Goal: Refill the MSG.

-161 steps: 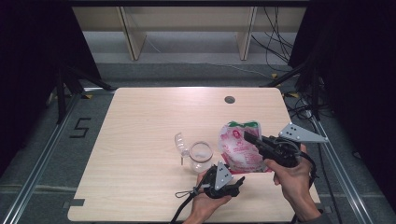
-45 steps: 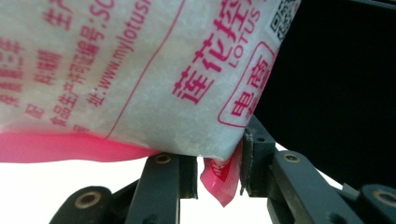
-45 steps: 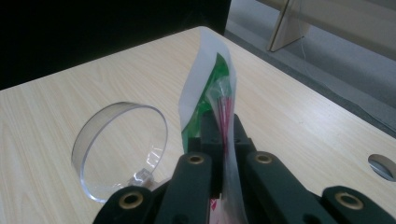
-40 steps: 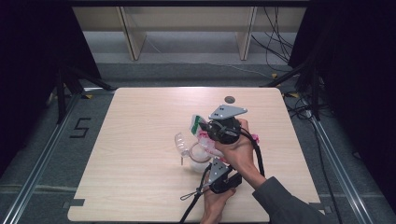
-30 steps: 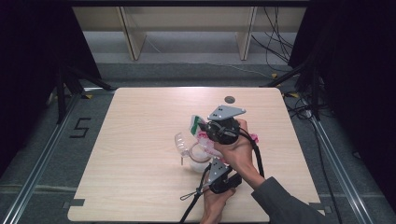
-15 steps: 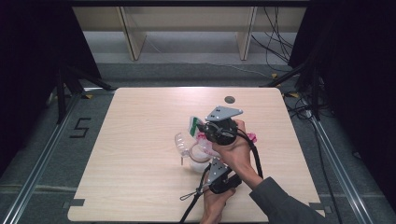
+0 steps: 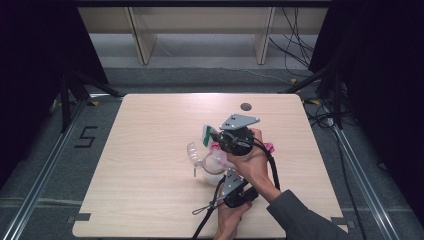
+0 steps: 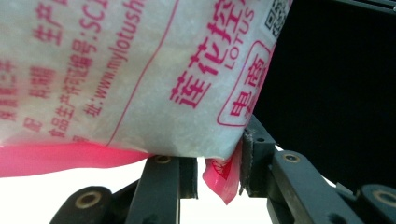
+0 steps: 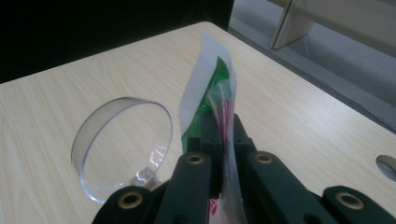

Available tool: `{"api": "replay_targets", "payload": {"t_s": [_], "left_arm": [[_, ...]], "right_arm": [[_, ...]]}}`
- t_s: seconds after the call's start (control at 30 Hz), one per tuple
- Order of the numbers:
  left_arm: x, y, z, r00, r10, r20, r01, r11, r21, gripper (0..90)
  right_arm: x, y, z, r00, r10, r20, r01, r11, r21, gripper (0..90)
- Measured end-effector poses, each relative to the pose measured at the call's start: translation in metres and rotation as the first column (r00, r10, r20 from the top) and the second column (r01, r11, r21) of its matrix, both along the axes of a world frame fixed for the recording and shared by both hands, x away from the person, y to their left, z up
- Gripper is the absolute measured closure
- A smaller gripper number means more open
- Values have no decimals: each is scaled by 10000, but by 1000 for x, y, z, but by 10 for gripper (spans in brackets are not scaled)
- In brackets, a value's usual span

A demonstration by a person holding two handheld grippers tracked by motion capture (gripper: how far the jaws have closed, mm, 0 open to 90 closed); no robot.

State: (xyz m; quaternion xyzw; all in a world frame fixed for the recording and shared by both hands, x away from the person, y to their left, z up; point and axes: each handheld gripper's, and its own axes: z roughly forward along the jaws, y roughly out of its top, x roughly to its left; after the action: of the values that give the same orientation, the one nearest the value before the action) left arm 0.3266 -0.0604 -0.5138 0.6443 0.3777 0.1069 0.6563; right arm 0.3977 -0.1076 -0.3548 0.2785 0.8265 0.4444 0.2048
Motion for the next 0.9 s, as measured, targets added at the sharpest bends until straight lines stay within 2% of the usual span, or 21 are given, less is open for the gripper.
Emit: {"api": "replay_targets", "payload": {"t_s": [0.07, 0.1, 0.17, 0.2, 0.23, 0.27, 0.3, 0.53, 0.6, 0.63, 0.73, 0.77, 0.9], "left_arm": [[1, 0, -1, 9999, -117, 62, 118, 9999, -109, 714], [0, -1, 0, 10000, -34, 16, 34, 10000, 36, 714], [0, -1, 0, 10000, -37, 35, 36, 10000, 54, 714], [2, -1, -1, 9999, -153, 74, 153, 9999, -22, 714], [1, -5, -1, 9999, -101, -2, 101, 9980, -632, 714], [1, -5, -1, 9999, -101, -2, 101, 9980, -632, 714], [1, -2, -1, 9998, -159, 91, 160, 9998, -79, 714], [2, -1, -1, 9998, -178, 93, 179, 9998, -54, 714], [2, 0, 0, 10000, -98, -12, 98, 9999, 65, 714], [2, 1, 0, 9999, -114, 31, 114, 9999, 13, 714], [2, 1, 0, 9999, -114, 32, 113, 9999, 41, 714], [3, 1, 0, 9998, -192, 73, 192, 9998, -94, 714], [3, 1, 0, 9998, -192, 101, 193, 9998, -111, 714]], "right_arm": [[-1, -1, 0, 9999, -59, -100, 59, 10000, 19, 900], [-2, -1, 0, 9997, -158, -172, 160, 9998, 145, 900], [-1, -3, 1, 9999, 10, -150, -10, 10000, 43, 900], [-1, -3, 1, 9996, -49, -291, 53, 9999, 131, 900], [-1, -3, 1, 9998, -20, -194, 23, 9999, 170, 900], [-1, -3, 1, 9998, -20, -194, 23, 9999, 170, 900], [-1, -4, 1, 9998, -36, -212, 39, 9999, 154, 900], [-1, -3, 1, 9998, -62, -193, 65, 9999, 148, 900], [0, -2, 1, 9999, -54, -124, 54, 10000, 5, 900], [1, -2, 1, 9999, -61, 93, 62, 9999, -112, 899], [0, 0, 0, 9999, -90, -81, 90, 10000, -26, 900], [0, 0, 0, 9999, -27, -159, 26, 10000, -53, 899], [0, 2, 0, 9998, 2, -174, -4, 9999, -122, 899]]}}
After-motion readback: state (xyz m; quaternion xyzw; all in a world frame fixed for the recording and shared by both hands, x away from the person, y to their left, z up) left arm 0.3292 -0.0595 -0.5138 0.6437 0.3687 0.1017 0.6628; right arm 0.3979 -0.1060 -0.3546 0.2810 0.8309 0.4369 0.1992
